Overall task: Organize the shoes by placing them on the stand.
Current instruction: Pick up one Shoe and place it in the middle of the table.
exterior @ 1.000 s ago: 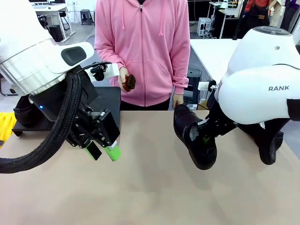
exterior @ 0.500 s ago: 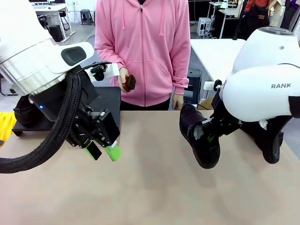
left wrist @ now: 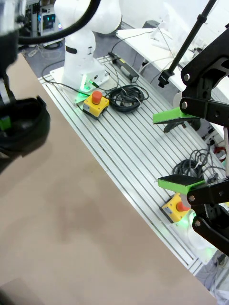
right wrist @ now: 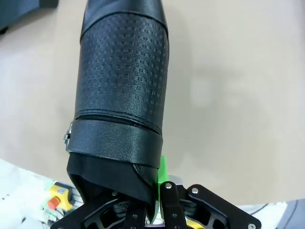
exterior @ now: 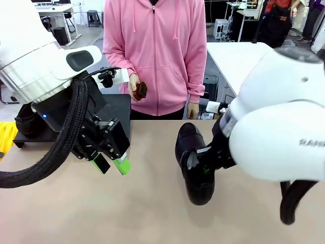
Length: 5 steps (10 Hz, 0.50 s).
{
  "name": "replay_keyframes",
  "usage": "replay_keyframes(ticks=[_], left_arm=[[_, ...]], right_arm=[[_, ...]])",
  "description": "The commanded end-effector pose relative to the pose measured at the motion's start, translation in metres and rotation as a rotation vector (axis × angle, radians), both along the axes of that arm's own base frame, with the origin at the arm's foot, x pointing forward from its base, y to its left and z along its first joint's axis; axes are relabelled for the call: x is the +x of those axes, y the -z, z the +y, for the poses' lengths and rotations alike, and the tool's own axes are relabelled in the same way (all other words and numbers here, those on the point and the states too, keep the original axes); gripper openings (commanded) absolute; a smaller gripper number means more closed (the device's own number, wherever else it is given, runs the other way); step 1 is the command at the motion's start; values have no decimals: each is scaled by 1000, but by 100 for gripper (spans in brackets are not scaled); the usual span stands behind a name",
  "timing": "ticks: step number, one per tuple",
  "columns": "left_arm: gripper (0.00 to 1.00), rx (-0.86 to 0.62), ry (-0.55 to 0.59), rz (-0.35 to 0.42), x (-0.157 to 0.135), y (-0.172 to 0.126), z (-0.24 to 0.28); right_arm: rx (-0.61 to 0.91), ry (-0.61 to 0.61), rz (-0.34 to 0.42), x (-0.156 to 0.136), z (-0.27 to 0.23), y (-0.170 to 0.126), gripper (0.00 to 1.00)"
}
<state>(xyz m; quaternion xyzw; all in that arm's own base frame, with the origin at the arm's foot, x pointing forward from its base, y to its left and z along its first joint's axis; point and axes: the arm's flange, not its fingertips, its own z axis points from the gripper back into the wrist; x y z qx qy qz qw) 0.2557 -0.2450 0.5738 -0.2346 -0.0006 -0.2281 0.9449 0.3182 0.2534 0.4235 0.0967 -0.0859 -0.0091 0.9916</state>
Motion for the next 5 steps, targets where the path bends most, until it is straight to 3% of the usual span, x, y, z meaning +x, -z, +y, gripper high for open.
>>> replay_keyframes(ticks=[1, 5], left_arm=[[57, -16, 0, 9, -2, -2, 0], [57, -16, 0, 9, -2, -2, 0]], right_arm=[[53, 6, 7, 21, 31, 31, 0], [49, -22, -1, 44, 60, 50, 0]])
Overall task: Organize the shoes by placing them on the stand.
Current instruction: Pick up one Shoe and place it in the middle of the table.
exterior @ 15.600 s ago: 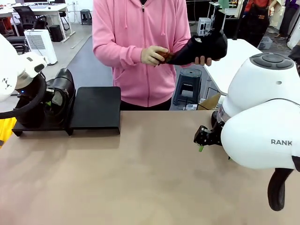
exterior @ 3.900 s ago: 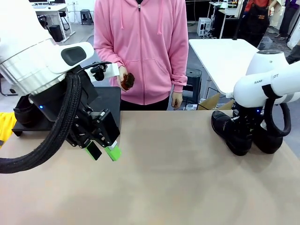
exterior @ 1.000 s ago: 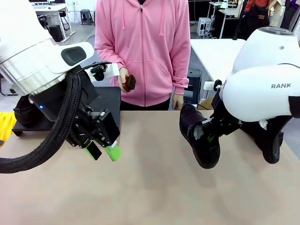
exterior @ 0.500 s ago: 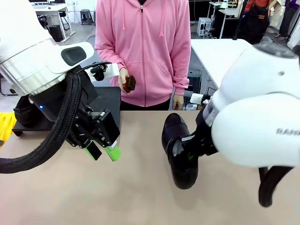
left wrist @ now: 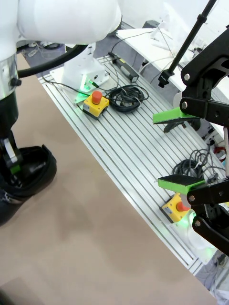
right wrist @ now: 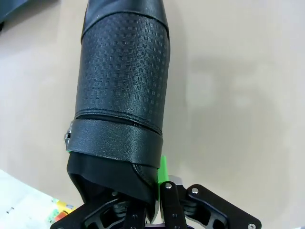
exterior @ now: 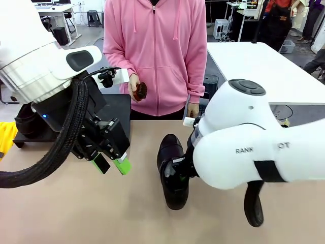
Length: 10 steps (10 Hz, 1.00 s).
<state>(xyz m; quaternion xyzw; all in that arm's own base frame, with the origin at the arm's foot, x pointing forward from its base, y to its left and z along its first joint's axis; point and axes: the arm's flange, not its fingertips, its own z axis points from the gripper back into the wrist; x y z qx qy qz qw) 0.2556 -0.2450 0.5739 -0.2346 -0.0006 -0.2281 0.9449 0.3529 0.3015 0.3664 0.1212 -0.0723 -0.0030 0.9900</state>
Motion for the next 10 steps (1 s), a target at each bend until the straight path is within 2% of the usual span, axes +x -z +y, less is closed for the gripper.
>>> replay_keyframes(ticks=[1, 2, 3, 5, 8, 9, 10], left_arm=[[57, -16, 0, 9, -2, -2, 0], [57, -16, 0, 9, -2, -2, 0], [57, -16, 0, 9, -2, -2, 0], [57, -16, 0, 9, -2, -2, 0], [57, -16, 0, 9, -2, -2, 0], [57, -16, 0, 9, -2, -2, 0], [57, -16, 0, 9, -2, -2, 0]], right_arm=[[-5, -3, -10, 16, 15, -1, 0], [-12, -15, 23, 22, 17, 8, 0], [-5, -15, 50, 27, 18, 17, 8], [2, -11, 84, 32, 18, 34, 37], [7, 2, 90, 31, 13, 34, 91], [6, 12, 88, 29, 9, 32, 100], [13, 26, 89, 24, 3, 27, 100]])
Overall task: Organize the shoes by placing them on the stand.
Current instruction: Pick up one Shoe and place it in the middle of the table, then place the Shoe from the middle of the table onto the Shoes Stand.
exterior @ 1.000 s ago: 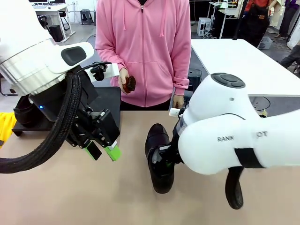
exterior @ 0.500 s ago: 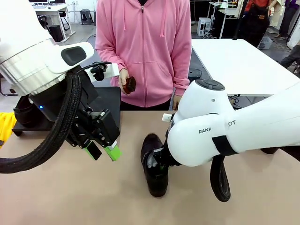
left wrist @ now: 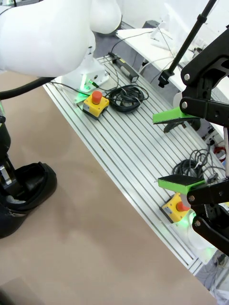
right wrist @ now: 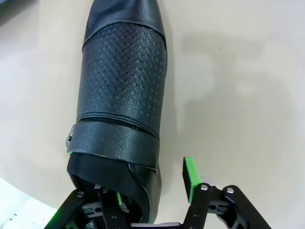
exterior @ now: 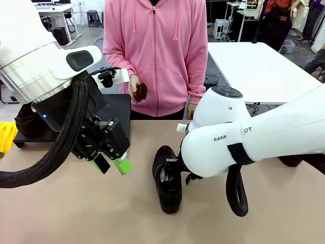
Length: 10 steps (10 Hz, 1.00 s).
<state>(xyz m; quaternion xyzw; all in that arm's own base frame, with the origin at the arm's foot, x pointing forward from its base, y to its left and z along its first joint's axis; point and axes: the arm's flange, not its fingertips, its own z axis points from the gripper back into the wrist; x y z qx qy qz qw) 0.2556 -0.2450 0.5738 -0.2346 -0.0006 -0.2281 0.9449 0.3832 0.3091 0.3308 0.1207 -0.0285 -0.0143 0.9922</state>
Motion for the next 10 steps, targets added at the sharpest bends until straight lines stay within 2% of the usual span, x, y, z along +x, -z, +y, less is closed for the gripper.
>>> replay_keyframes(ticks=[1, 3, 4, 10], left_arm=[[57, -16, 0, 9, -2, -2, 0], [57, -16, 0, 9, -2, -2, 0], [57, -16, 0, 9, -2, -2, 0], [57, -16, 0, 9, -2, -2, 0]], right_arm=[[26, 11, -4, -10, -12, -16, 100], [23, -102, 32, -13, -29, -36, 100], [14, 3, -4, -3, -5, -16, 100], [14, 3, -4, -3, -5, -16, 100]])
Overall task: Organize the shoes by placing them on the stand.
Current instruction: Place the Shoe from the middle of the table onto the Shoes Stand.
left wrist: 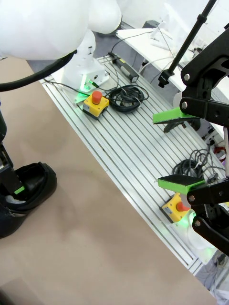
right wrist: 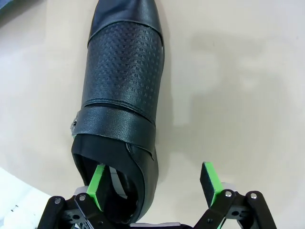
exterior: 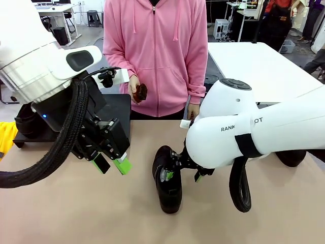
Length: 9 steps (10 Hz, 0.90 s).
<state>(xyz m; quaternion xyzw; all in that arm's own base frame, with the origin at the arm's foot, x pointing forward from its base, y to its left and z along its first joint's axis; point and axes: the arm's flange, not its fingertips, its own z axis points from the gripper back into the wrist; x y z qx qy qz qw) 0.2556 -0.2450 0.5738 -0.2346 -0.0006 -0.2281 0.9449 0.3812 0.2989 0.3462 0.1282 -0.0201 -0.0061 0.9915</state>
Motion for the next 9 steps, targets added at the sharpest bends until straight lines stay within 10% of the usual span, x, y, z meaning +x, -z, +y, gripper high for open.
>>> replay_keyframes(ticks=[1, 5, 9], left_arm=[[57, -16, 0, 9, -2, -2, 0], [57, 91, -27, -15, -3, -3, -18], [57, 188, -167, 6, 4, 21, -58]], right_arm=[[-1, 22, -18, -1, 5, 0, 100], [87, 44, -78, -12, -59, -57, 100], [76, 409, -91, 20, -151, -63, 100]])
